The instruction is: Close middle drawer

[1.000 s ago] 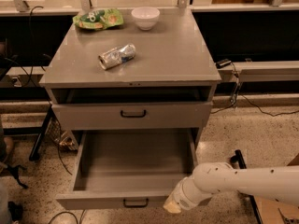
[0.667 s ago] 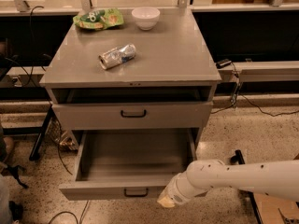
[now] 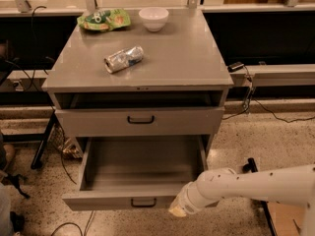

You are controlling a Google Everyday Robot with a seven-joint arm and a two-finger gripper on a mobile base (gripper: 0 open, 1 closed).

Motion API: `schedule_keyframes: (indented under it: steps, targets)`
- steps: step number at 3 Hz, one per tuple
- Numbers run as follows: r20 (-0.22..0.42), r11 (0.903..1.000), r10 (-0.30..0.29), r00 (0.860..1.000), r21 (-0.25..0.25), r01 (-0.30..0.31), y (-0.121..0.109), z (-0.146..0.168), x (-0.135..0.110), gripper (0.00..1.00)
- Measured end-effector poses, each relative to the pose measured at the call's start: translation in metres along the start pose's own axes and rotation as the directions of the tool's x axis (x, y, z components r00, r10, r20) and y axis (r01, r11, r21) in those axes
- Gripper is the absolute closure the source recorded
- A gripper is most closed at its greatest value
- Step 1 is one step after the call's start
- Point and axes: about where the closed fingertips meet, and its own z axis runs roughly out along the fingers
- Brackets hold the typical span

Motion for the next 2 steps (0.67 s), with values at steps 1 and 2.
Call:
schedule_keyframes:
  steps: [1,2]
  targets:
    - [-0.010,0.9990,-0.025,1.000,0.036,0.026,-0.017,0.010,0.009,1.00]
    - [0.011,0.9904,-0.089,0.996,0.108,0.087,-0.058,0.028,0.009,1.00]
